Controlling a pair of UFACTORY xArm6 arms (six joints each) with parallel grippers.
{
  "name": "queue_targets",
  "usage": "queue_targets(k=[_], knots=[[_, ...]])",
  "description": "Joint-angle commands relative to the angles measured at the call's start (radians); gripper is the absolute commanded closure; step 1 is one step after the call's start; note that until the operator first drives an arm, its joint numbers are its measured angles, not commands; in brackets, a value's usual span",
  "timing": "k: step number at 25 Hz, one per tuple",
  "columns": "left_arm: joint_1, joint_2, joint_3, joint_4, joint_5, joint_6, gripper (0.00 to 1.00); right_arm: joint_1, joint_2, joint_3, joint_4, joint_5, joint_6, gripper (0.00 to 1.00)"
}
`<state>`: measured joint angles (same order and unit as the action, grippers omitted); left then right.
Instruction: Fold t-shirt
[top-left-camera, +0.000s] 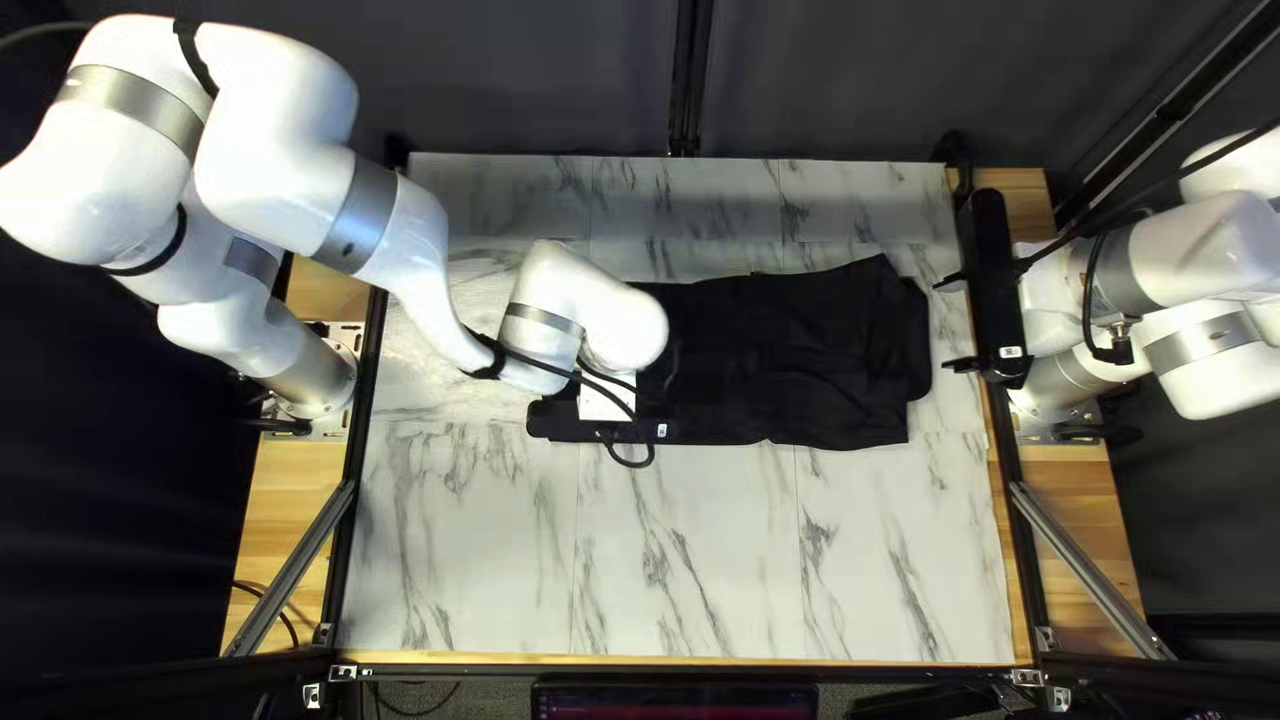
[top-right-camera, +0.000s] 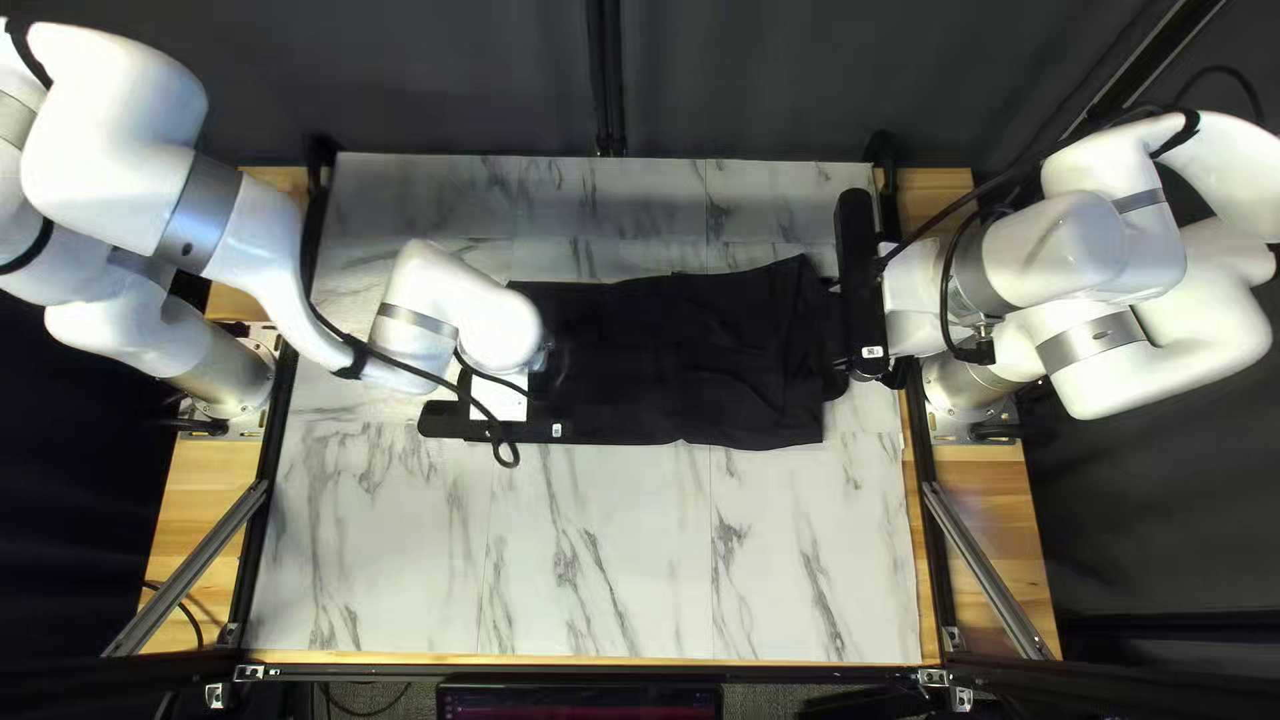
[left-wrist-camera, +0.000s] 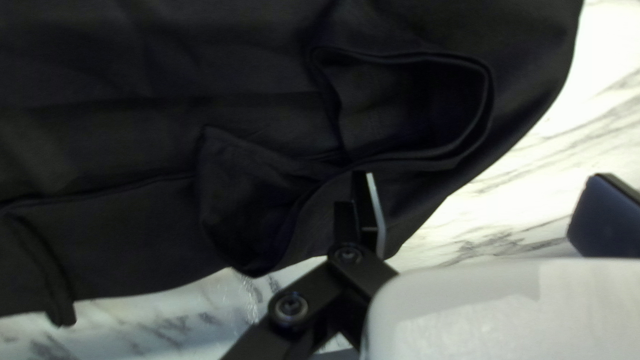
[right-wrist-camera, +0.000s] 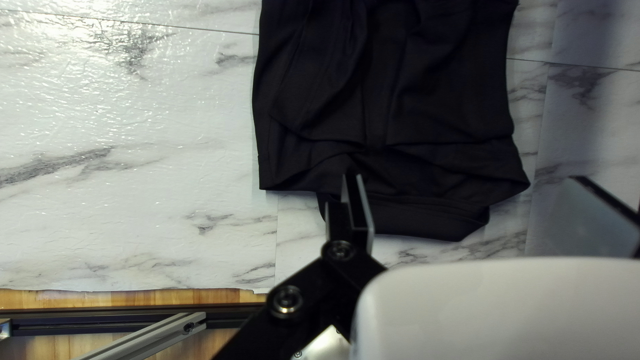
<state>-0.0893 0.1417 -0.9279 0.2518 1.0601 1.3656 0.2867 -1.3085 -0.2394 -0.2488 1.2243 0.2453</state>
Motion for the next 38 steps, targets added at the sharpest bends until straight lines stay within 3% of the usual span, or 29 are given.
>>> queue_targets(k=[1, 2, 3, 6, 7, 9, 17, 23, 31, 38], knots=[[0.002, 0.028, -0.011, -0.019, -0.003, 0.041, 0.32, 0.000, 0.000, 0.000, 0.000, 0.000, 0.000, 0.00], [0.001, 0.032, -0.013, -0.022, -0.002, 0.047, 0.37, 0.000, 0.000, 0.000, 0.000, 0.000, 0.000, 0.00], [0.000, 0.038, -0.015, -0.027, 0.000, 0.059, 0.58, 0.000, 0.000, 0.000, 0.000, 0.000, 0.000, 0.00], [0.002, 0.048, -0.010, -0.038, -0.003, 0.086, 0.67, 0.000, 0.000, 0.000, 0.000, 0.000, 0.000, 0.00], [0.002, 0.048, -0.007, -0.041, -0.004, 0.091, 0.81, 0.000, 0.000, 0.000, 0.000, 0.000, 0.000, 0.00], [0.006, 0.052, -0.003, -0.048, -0.005, 0.107, 0.92, 0.000, 0.000, 0.000, 0.000, 0.000, 0.000, 0.00], [0.000, 0.054, -0.038, -0.052, 0.038, 0.114, 0.96, 0.000, 0.000, 0.000, 0.000, 0.000, 0.000, 0.00], [-0.023, 0.076, -0.114, -0.020, 0.080, 0.050, 1.00, 0.000, 0.000, 0.000, 0.000, 0.000, 0.000, 0.00], [-0.021, 0.085, -0.160, 0.032, 0.065, -0.066, 1.00, 0.000, 0.000, 0.000, 0.000, 0.000, 0.000, 0.00], [-0.015, 0.070, -0.148, 0.037, -0.013, -0.077, 1.00, 0.000, 0.000, 0.000, 0.000, 0.000, 0.000, 0.00]])
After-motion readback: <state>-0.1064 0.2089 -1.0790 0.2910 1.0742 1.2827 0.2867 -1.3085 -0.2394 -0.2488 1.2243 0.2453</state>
